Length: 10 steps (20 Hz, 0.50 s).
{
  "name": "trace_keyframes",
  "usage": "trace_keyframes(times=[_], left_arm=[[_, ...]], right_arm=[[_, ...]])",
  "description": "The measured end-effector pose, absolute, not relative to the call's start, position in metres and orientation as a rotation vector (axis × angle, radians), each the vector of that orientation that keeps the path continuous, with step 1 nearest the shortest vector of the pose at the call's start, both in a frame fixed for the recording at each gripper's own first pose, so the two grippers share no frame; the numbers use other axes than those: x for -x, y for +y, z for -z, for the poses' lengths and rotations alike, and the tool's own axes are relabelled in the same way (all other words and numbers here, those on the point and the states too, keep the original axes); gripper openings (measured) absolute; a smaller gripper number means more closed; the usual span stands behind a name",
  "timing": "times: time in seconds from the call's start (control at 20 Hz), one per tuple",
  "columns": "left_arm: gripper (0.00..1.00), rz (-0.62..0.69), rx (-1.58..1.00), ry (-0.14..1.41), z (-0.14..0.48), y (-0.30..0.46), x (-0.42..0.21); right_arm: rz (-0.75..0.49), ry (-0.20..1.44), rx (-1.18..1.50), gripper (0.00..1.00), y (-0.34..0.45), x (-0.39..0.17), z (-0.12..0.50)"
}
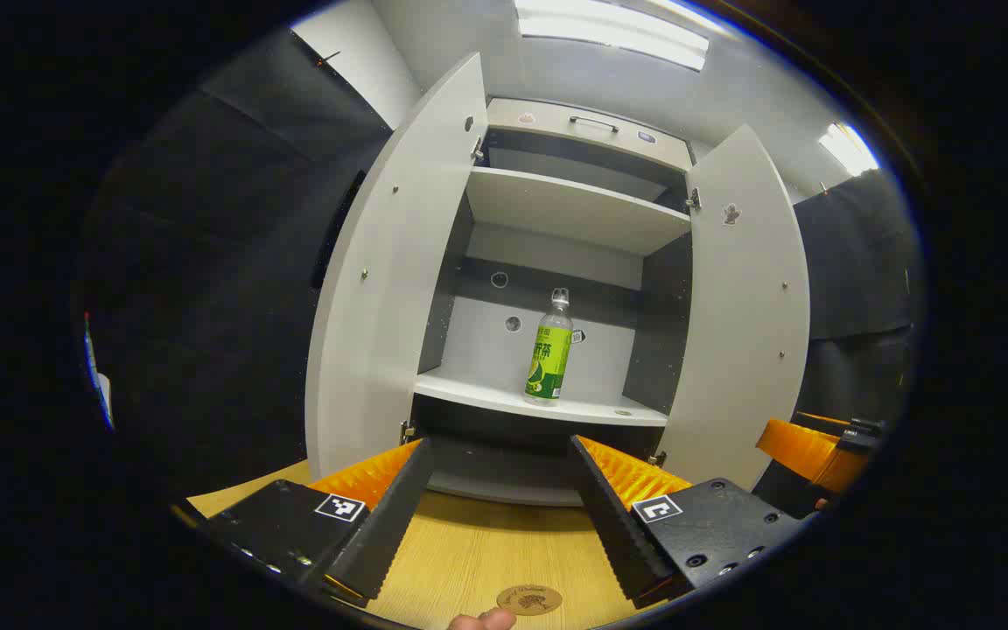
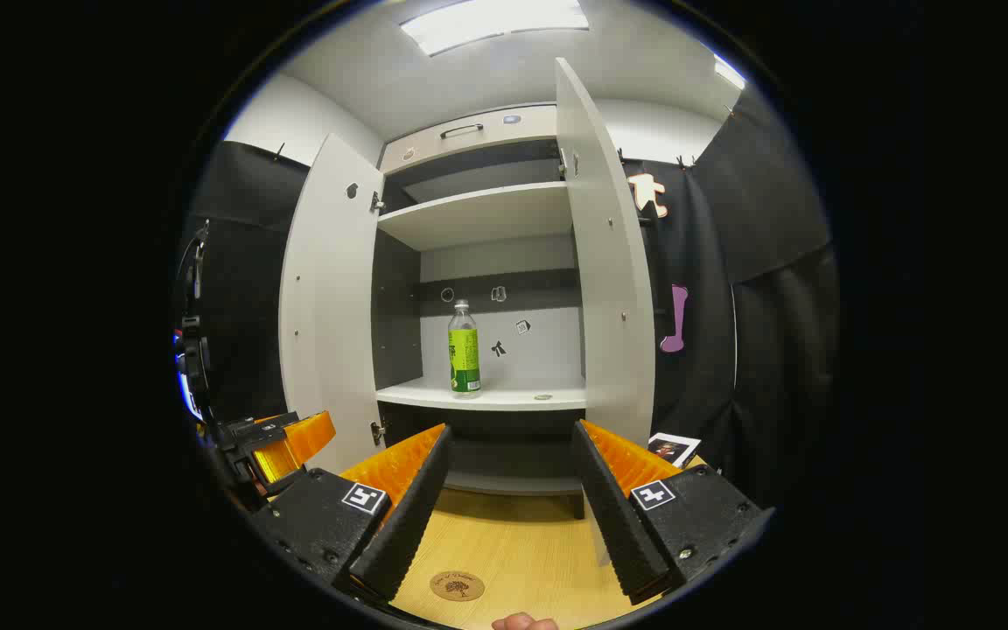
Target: Grasp the bottle in the cabinet with the left hand and place it on the coaster, then close the right door with the right hand and the left door with the left hand.
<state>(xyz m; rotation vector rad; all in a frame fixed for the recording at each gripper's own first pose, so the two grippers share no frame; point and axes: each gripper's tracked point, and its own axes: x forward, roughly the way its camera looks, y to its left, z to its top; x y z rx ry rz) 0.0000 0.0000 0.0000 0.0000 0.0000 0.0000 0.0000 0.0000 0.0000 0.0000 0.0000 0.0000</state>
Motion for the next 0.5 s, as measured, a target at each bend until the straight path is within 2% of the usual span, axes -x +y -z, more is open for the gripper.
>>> trace_keyframes(times=[0.2,0.25,0.3,0.5], left_arm=[[0.95,0.014,-0.019,0.005,0.0011,-0.0007,-0.0069],[1.0,0.012,-0.025,0.002,0.0011,-0.0007,-0.0079],[0.95,0.01,-0.028,0.001,0.0012,-0.0007,-0.0086],[0.95,0.004,-0.03,-0.001,0.0014,0.0002,-0.0101]], right_arm=[[0.001,0.001,-0.003,0.84,-0.0014,-0.0028,0.003],[0.0,0.004,-0.002,0.84,-0.0015,-0.0029,0.0035],[-0.004,0.008,-0.001,0.84,-0.0009,-0.0028,0.0044],[-0.01,0.022,-0.008,0.84,-0.0013,-0.0092,0.0077]])
